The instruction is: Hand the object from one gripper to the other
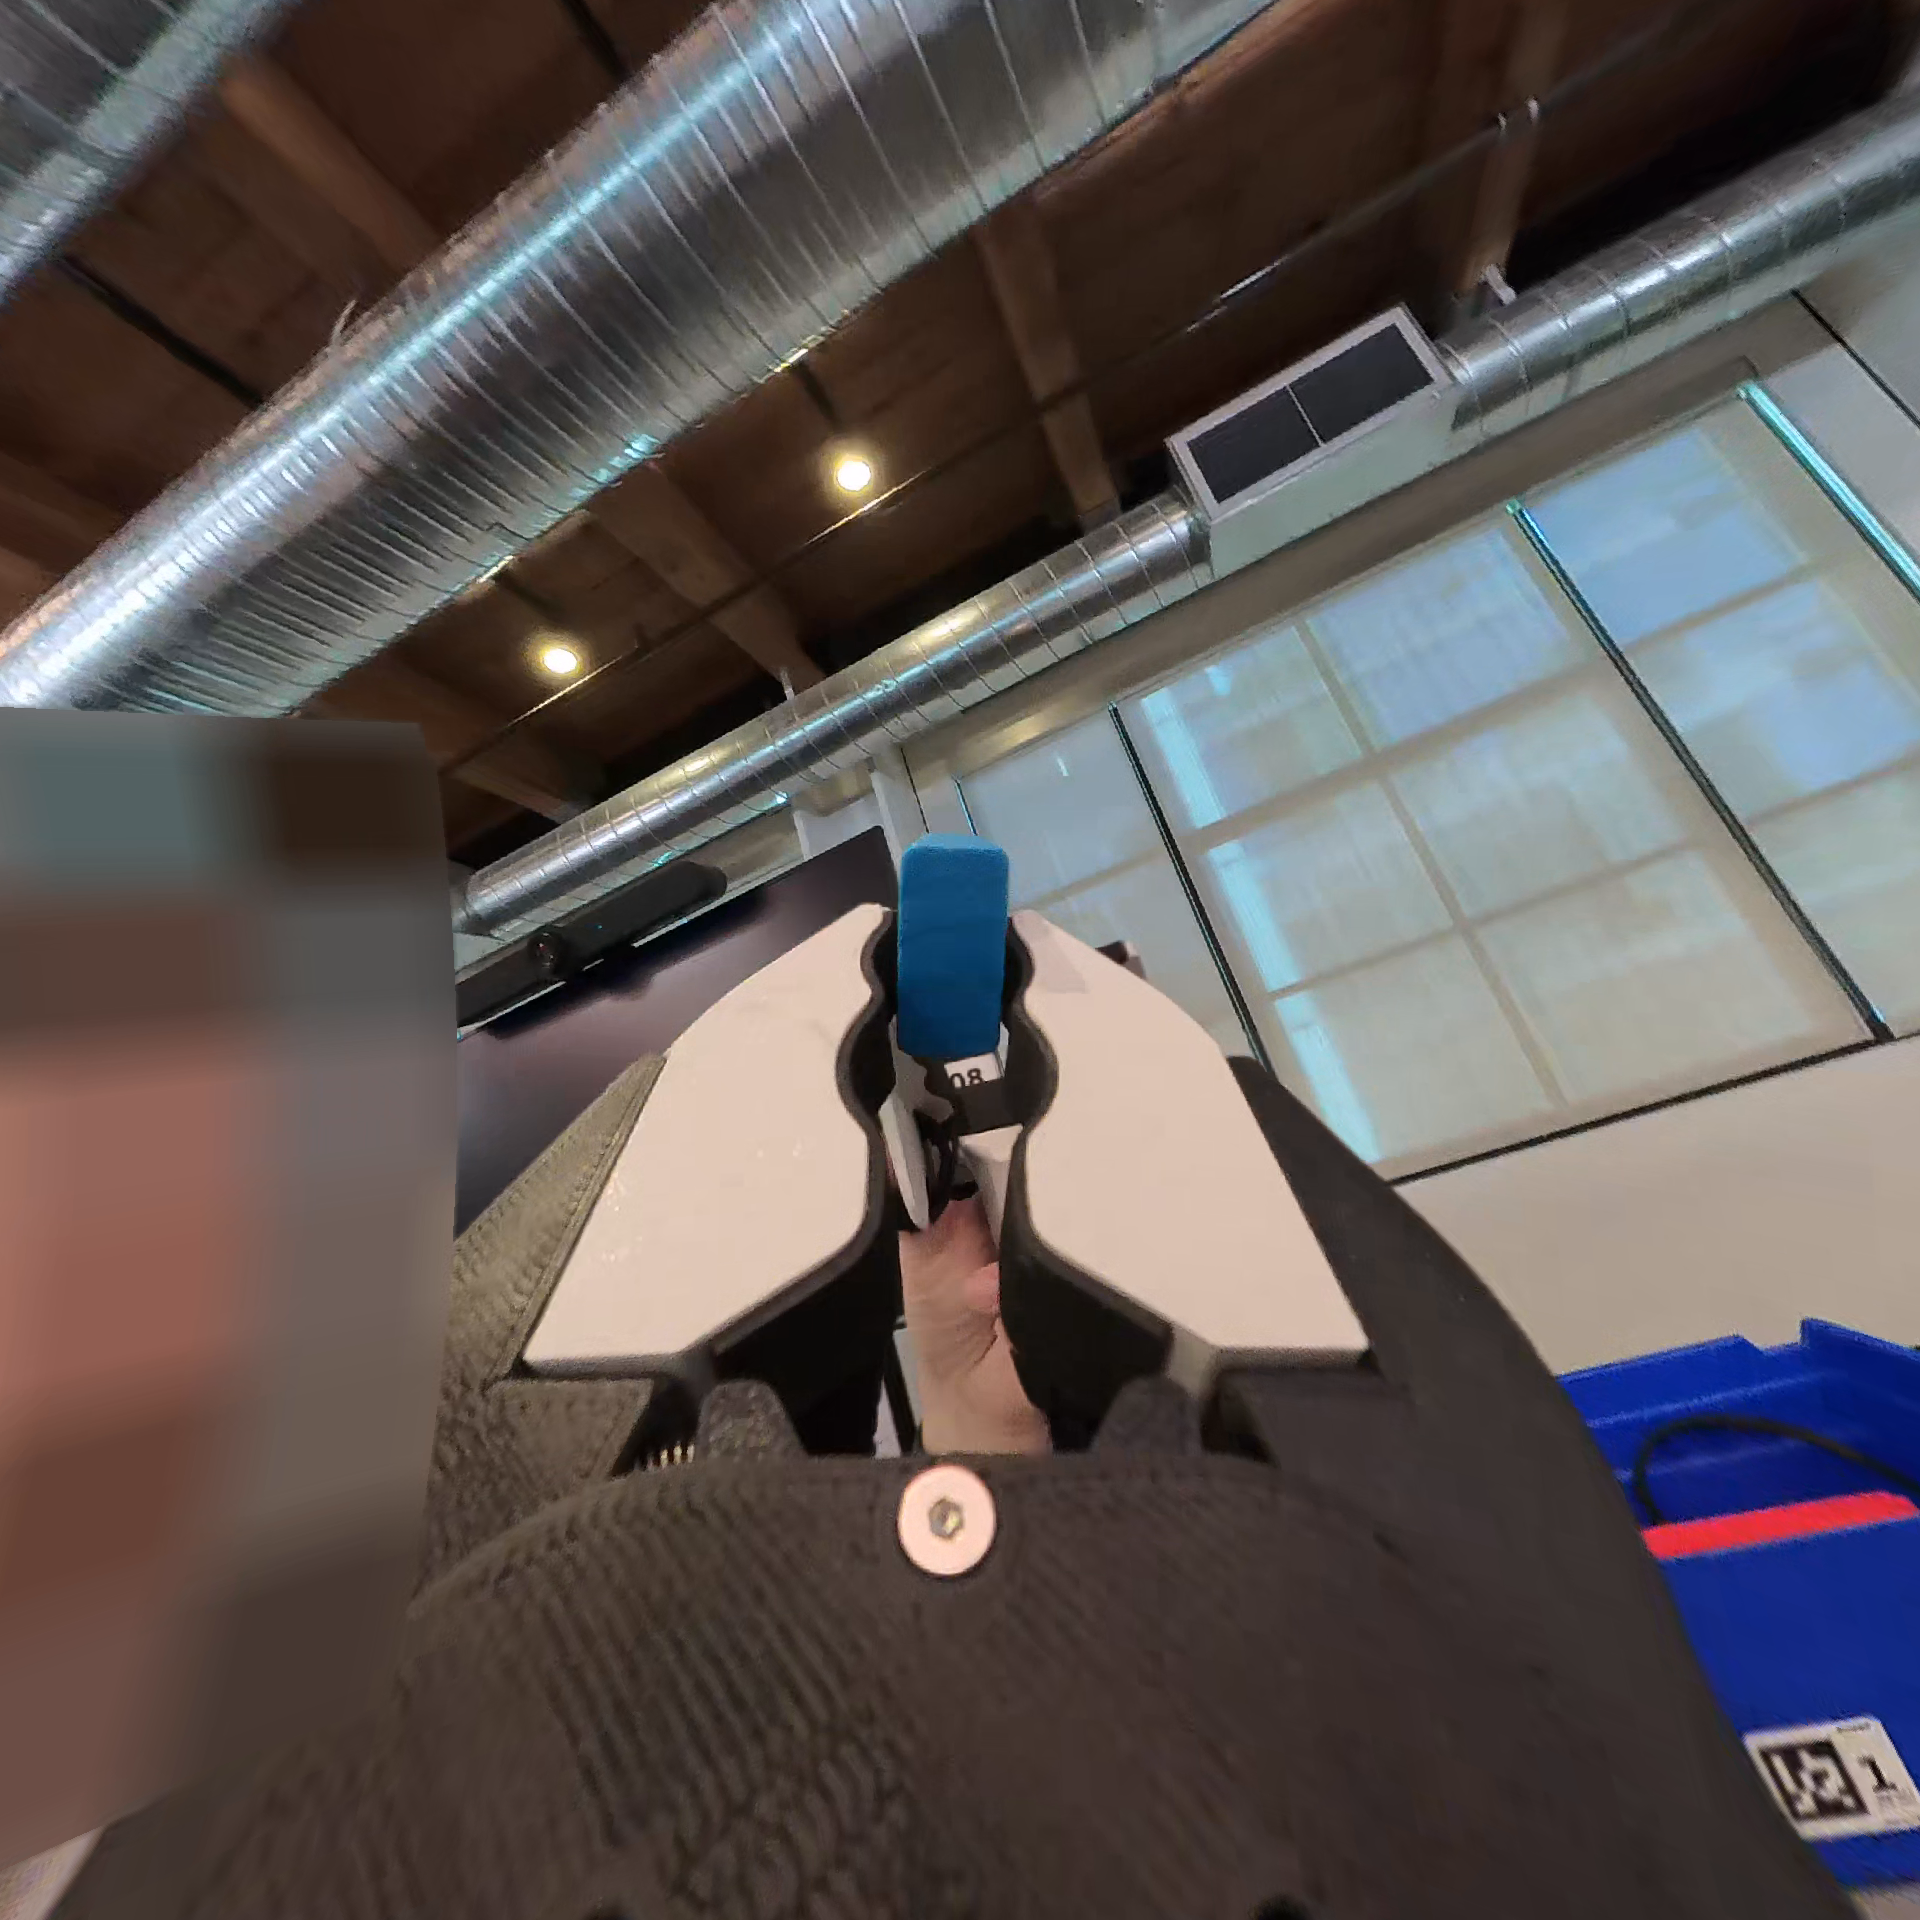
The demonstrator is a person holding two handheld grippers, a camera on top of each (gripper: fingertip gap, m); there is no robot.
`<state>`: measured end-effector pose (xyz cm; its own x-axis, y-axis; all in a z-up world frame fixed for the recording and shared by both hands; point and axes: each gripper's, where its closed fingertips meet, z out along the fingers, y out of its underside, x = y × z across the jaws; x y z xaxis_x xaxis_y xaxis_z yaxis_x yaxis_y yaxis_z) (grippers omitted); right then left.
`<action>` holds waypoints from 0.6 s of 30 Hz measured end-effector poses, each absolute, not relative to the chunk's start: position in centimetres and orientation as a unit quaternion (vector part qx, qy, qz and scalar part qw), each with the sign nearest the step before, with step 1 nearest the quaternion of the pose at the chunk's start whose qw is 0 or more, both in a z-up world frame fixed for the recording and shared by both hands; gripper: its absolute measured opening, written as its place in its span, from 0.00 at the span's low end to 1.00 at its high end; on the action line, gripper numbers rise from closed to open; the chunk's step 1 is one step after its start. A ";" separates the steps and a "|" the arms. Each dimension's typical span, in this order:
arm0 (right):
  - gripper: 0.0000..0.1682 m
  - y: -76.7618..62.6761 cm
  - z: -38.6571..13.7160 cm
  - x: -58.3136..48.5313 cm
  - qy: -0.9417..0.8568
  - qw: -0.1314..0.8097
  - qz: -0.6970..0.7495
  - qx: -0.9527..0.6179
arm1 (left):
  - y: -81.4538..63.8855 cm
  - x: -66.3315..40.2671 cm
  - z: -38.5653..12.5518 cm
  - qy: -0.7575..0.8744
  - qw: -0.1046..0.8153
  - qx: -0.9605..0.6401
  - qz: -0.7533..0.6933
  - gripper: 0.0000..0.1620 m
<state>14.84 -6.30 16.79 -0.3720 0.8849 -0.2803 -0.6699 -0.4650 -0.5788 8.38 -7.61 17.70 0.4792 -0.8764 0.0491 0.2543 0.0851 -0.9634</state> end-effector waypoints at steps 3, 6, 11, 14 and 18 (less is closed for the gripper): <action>0.11 -7.2 16.5 14.0 -0.189 0.506 0.801 -0.258 | -7.9 9.6 17.8 0.272 0.661 -0.508 -0.481 0.35; 0.11 -7.9 16.2 13.1 -0.189 0.529 0.791 -0.241 | -7.6 10.7 17.3 0.251 0.664 -0.497 -0.500 0.31; 0.11 -8.2 15.4 11.6 -0.188 0.574 0.758 -0.248 | -8.4 12.0 16.9 0.268 0.680 -0.473 -0.492 0.11; 0.16 -7.4 14.9 11.3 -0.189 0.602 0.727 -0.272 | -8.0 11.6 16.6 0.306 0.695 -0.491 -0.428 0.10; 0.30 -4.3 14.3 12.0 -0.231 0.702 0.565 -0.366 | -5.9 7.9 17.0 0.331 0.769 -0.505 -0.209 0.10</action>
<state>12.00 -4.31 14.32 0.2543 0.9630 -0.0896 -0.6256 0.0931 -0.7746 7.87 -5.93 16.96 0.6938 -0.6560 -0.2974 -0.0127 0.4017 -0.9157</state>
